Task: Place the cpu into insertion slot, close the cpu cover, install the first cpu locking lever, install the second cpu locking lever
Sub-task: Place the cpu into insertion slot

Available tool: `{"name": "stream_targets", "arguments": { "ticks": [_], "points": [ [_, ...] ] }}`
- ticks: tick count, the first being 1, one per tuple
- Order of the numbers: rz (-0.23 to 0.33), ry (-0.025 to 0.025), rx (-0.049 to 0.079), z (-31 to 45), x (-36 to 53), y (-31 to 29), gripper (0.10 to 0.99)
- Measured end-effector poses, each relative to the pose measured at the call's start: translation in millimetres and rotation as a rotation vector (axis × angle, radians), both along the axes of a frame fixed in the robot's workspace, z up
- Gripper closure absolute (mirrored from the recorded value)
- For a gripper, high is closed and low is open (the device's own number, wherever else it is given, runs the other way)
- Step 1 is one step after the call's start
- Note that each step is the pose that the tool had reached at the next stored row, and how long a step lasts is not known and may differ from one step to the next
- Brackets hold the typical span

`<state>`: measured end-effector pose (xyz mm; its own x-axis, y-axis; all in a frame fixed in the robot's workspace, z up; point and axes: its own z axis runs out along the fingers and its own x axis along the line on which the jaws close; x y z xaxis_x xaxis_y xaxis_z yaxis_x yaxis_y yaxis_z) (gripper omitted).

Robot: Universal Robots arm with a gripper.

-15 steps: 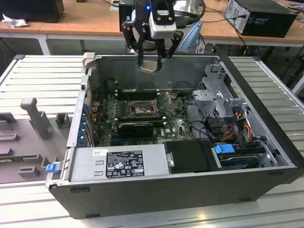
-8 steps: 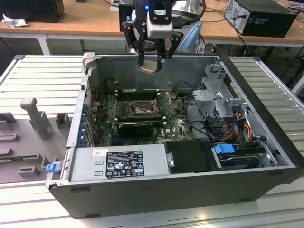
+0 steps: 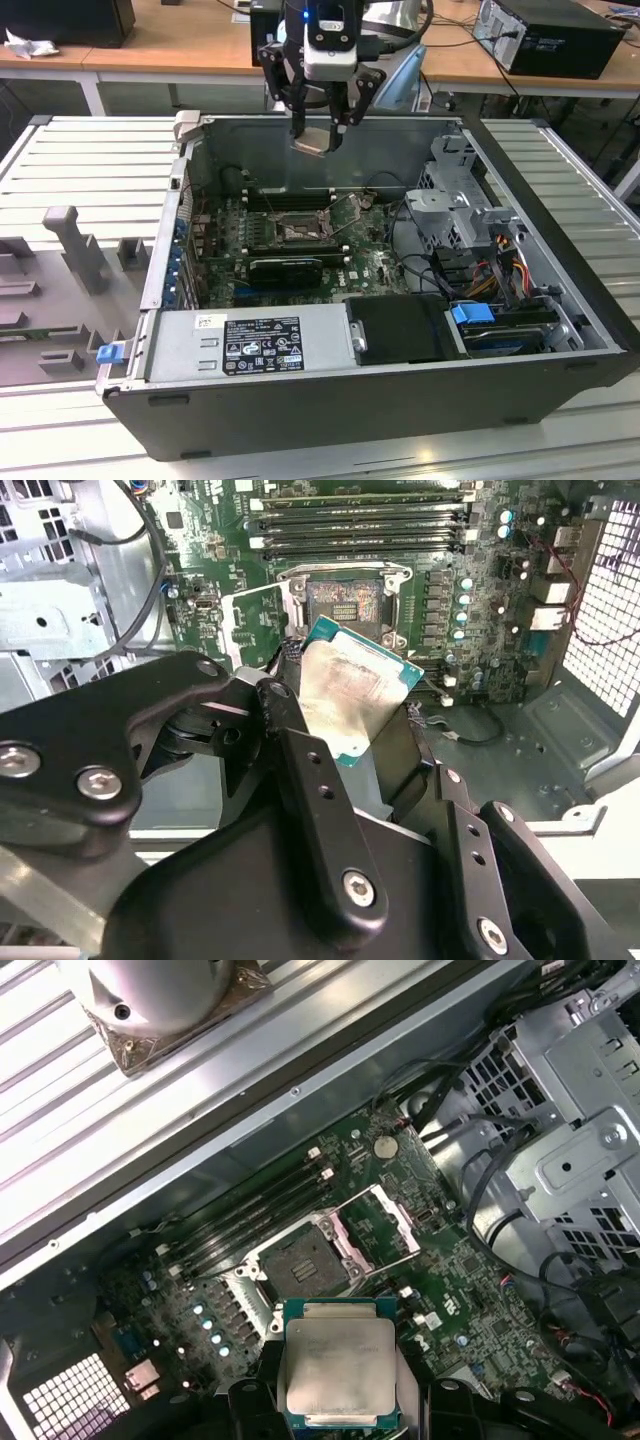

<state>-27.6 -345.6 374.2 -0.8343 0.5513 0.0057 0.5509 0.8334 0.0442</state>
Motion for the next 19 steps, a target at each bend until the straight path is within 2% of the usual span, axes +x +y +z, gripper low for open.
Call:
{"name": "stream_targets", "arguments": {
  "ticks": [19],
  "points": [
    [-0.202, 0.0001, -0.012, 0.0, 0.0, 0.0, 0.561]
  ]
}}
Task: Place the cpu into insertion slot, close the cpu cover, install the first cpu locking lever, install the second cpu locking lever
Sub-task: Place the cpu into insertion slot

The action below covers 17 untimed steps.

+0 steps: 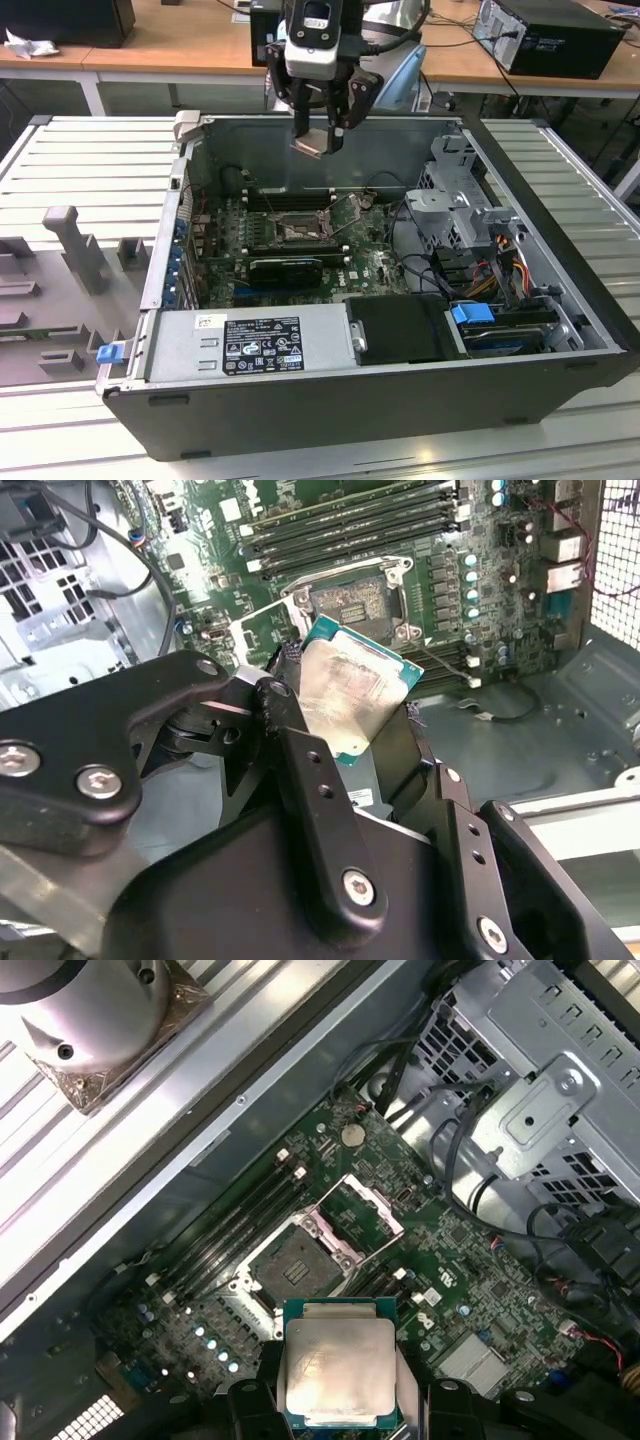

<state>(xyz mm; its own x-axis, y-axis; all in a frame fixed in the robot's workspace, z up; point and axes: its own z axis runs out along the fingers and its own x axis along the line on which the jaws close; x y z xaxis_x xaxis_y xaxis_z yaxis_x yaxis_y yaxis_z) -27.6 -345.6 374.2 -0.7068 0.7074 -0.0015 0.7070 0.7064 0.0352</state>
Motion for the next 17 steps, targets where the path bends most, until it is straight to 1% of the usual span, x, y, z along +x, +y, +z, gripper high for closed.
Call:
{"name": "stream_targets", "arguments": {
  "ticks": [3, 6, 11, 17],
  "points": [
    [-0.046, 0.0, -0.003, 0.0, 0.0, 0.0, 0.561],
    [-0.073, 0.0001, -0.004, 0.0, 0.0, 0.0, 0.561],
    [-0.136, 0.0001, -0.005, 0.0, 0.0, 0.0, 0.561],
    [-0.225, 0.0002, -0.007, 0.0, 0.0, 0.0, 0.561]
  ]
}}
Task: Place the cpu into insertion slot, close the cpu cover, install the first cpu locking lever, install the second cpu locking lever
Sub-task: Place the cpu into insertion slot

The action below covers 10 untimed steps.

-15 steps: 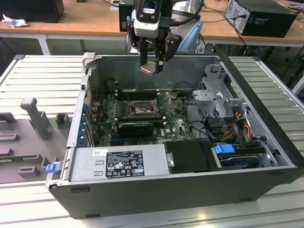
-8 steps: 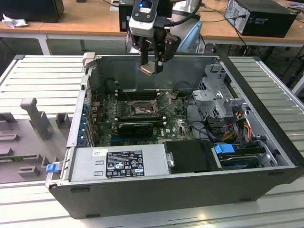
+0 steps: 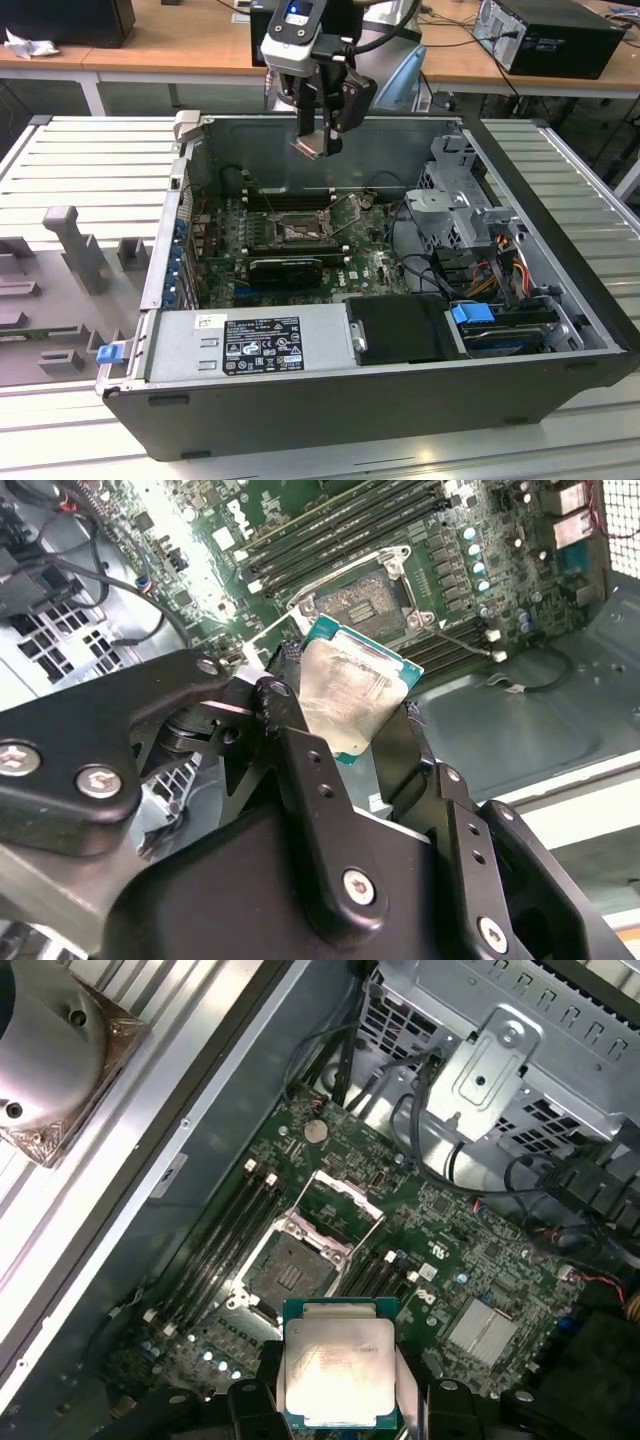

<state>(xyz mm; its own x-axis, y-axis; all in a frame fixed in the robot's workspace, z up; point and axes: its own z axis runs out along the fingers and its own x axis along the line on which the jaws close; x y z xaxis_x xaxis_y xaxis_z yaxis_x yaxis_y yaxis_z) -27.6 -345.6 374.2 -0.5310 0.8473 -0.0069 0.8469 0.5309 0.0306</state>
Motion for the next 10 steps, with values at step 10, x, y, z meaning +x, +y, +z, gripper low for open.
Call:
{"name": "stream_targets", "arguments": {
  "ticks": [10],
  "points": [
    [-0.217, 0.0, -0.002, 0.0, 0.0, 0.0, 0.561]
  ]
}}
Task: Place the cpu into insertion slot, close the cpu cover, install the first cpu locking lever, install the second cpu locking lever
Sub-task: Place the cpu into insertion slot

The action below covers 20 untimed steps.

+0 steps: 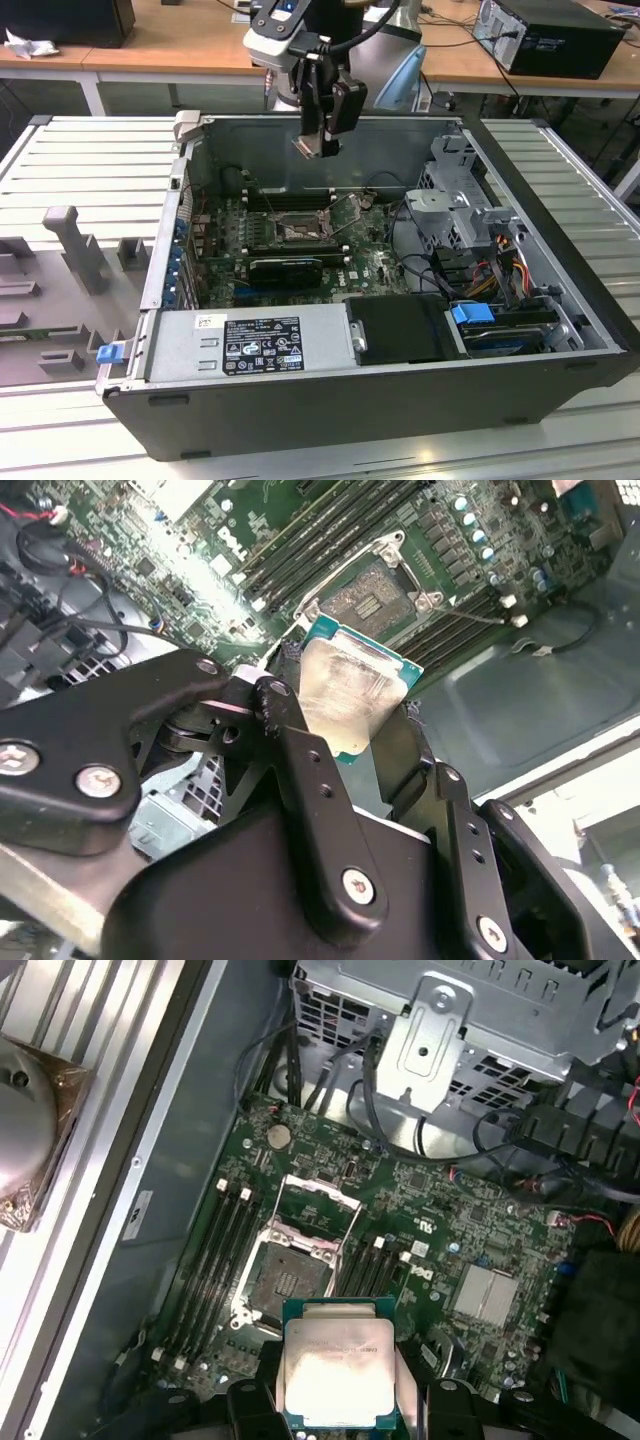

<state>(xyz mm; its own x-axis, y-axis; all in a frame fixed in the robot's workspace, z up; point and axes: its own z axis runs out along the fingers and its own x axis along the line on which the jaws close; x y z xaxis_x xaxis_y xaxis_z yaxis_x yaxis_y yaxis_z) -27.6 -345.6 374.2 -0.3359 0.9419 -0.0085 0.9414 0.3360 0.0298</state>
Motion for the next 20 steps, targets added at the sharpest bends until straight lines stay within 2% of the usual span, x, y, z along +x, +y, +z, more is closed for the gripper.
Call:
{"name": "stream_targets", "arguments": {
  "ticks": [4, 6, 10, 15, 17, 20],
  "points": [
    [-0.098, 0.0, -0.001, 0.0, 0.0, 0.0, 0.561],
    [-0.12, 0.0, -0.002, 0.0, 0.0, 0.0, 0.561],
    [-0.211, -0.0001, -0.003, 0.0, 0.0, 0.0, 0.561],
    [-0.279, -0.0002, -0.005, 0.0, 0.0, 0.0, 0.561],
    [-0.353, -0.0002, -0.007, 0.0, 0.0, 0.0, 0.561],
    [-0.359, -0.0002, -0.007, -0.9, 0.0, 0.0, 0.561]
  ]
}}
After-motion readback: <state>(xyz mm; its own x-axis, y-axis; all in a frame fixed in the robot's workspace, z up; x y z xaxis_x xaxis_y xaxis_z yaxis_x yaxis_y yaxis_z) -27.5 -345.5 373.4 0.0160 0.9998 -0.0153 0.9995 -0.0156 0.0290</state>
